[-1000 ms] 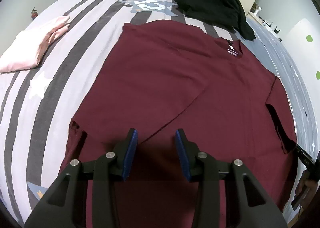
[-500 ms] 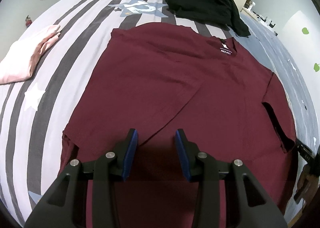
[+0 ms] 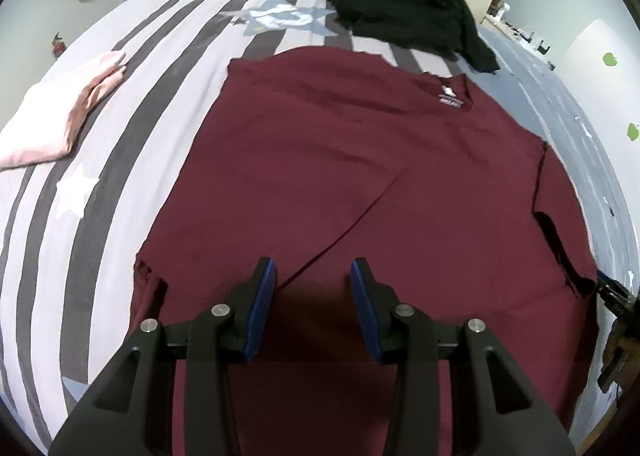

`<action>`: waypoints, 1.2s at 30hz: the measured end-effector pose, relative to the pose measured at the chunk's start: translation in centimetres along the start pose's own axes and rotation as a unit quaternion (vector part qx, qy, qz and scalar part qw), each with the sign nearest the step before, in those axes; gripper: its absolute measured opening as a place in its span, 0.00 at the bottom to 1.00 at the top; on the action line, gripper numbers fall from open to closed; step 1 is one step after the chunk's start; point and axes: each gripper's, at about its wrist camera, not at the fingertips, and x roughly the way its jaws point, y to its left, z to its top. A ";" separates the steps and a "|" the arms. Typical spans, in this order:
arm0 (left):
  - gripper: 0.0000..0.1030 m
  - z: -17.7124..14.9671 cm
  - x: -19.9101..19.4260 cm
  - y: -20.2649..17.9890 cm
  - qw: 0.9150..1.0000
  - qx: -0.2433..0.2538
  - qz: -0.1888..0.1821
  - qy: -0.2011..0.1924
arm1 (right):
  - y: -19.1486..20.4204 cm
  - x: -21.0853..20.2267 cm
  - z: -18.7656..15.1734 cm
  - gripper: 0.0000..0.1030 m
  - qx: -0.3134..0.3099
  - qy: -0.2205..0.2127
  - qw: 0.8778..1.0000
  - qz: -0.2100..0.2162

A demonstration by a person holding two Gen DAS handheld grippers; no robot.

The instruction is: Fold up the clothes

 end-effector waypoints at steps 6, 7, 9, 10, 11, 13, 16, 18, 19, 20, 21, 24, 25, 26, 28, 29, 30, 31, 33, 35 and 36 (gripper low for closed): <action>0.35 3.2 2.0 -3.7 0.998 0.000 -0.064 -0.019 | 0.4 0.4 0.4 0.48 0.023 -0.007 1.000 -0.019; 0.36 3.9 2.7 -5.1 0.997 0.009 -0.072 -0.023 | 0.6 0.4 0.3 0.49 0.028 -0.009 0.999 -0.022; 0.36 5.4 4.0 -7.7 0.995 0.026 -0.088 -0.032 | 0.9 0.2 0.1 0.48 0.034 -0.012 0.999 -0.025; 0.36 6.2 4.7 -9.0 0.994 0.034 -0.096 -0.036 | 1.2 0.2 0.0 0.48 0.032 -0.011 0.999 -0.023; 0.37 6.8 5.4 -10.2 0.993 0.040 -0.102 -0.037 | 1.5 0.0 -0.3 0.49 0.029 -0.010 0.999 -0.020; 0.37 7.9 7.1 -12.7 0.992 0.048 -0.111 -0.035 | 1.9 -0.3 -0.8 0.49 0.021 -0.008 1.000 -0.015; 0.37 8.7 8.3 -15.9 0.990 0.064 -0.123 -0.038 | 2.5 -0.8 -1.7 0.49 0.010 -0.003 1.000 -0.006; 0.37 8.9 8.4 -17.7 0.987 0.071 -0.140 -0.038 | 2.4 -1.9 -2.2 0.49 0.014 -0.006 1.000 0.001; 0.37 8.7 8.4 -18.7 0.985 0.080 -0.148 -0.038 | 2.2 -2.6 -2.5 0.49 0.017 -0.008 1.000 0.004; 0.37 8.5 8.2 -19.5 0.983 0.093 -0.152 -0.039 | 2.1 -3.2 -2.7 0.49 0.021 -0.010 1.000 0.007; 0.37 8.3 8.0 -20.3 0.981 0.105 -0.155 -0.041 | 1.9 -3.9 -2.7 0.49 0.025 -0.015 1.000 0.008; 0.37 7.3 7.6 -22.0 0.977 0.132 -0.165 -0.041 | 0.9 -4.4 -1.2 0.49 0.053 -0.034 0.998 0.016; 0.37 7.0 7.5 -22.3 0.976 0.134 -0.168 -0.039 | 0.5 -4.1 -0.4 0.49 0.064 -0.038 0.997 0.019; 0.37 6.6 7.5 -22.6 0.976 0.138 -0.165 -0.038 | 0.2 -3.5 0.5 0.49 0.071 -0.043 0.996 0.022; 0.37 5.7 8.4 -22.7 0.978 0.141 -0.154 -0.025 | 0.3 -2.5 2.4 0.49 0.070 -0.055 0.996 0.028; 0.37 5.4 8.9 -22.7 0.979 0.142 -0.145 -0.019 | 0.5 -1.8 3.5 0.49 0.067 -0.058 0.995 0.035; 0.37 5.0 9.4 -22.6 0.980 0.145 -0.134 -0.014 | 0.9 -1.1 4.4 0.49 0.063 -0.057 0.995 0.043; 0.37 4.6 9.9 -22.4 0.981 0.151 -0.122 -0.010 | 1.3 -0.4 5.3 0.49 0.060 -0.057 0.995 0.048; 0.37 4.1 10.4 -22.0 0.981 0.160 -0.111 -0.016 | 2.5 0.9 6.7 0.49 0.045 -0.059 0.996 0.053; 0.37 4.0 10.3 -22.0 0.981 0.164 -0.102 -0.021 | 3.5 2.8 7.3 0.49 0.022 -0.047 0.998 0.043; 0.37 4.1 10.3 -22.0 0.981 0.166 -0.098 -0.021 | 3.8 3.9 7.2 0.49 0.013 -0.034 0.999 0.034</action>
